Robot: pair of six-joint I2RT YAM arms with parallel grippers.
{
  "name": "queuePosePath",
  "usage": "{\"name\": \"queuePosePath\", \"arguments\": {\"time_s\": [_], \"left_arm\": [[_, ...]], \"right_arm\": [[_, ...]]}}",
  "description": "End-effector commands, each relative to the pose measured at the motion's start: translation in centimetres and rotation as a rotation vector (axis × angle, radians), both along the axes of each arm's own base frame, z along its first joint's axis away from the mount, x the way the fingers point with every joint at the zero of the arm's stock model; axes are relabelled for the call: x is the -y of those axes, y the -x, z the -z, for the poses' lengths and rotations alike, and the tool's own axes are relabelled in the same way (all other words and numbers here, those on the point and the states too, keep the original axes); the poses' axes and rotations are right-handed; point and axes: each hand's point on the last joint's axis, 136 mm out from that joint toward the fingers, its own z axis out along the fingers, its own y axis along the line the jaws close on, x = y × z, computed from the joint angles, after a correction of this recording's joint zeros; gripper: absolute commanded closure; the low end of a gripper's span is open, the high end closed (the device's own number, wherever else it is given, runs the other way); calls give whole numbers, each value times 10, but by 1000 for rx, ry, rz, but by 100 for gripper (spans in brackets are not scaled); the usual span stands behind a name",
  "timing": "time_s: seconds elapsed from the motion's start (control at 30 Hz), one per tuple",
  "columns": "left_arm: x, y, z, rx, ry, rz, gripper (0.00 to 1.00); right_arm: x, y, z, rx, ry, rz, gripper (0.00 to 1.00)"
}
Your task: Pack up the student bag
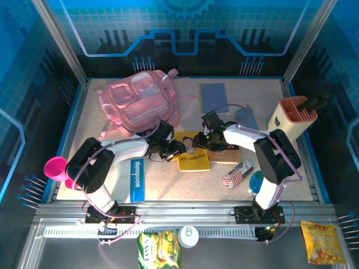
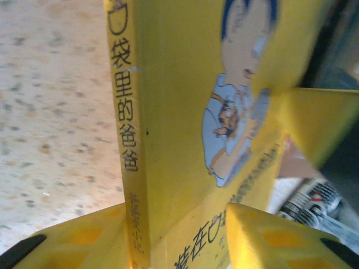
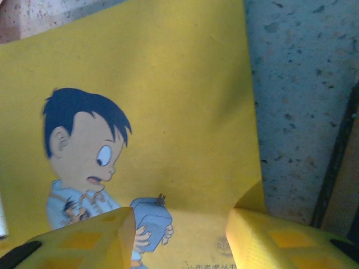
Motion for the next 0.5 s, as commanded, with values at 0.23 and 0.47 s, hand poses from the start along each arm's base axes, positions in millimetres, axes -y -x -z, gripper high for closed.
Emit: {"name": "queuePosePath", "arguments": {"time_s": [0.23, 0.47], "left_arm": [[33, -21, -40, 88, 206, -1, 63], [33, -27, -28, 51, 168, -22, 69]], "right_arm": [[20, 33, 35, -155, 42, 54, 52], [20, 31, 34, -154, 30, 57, 53]]}}
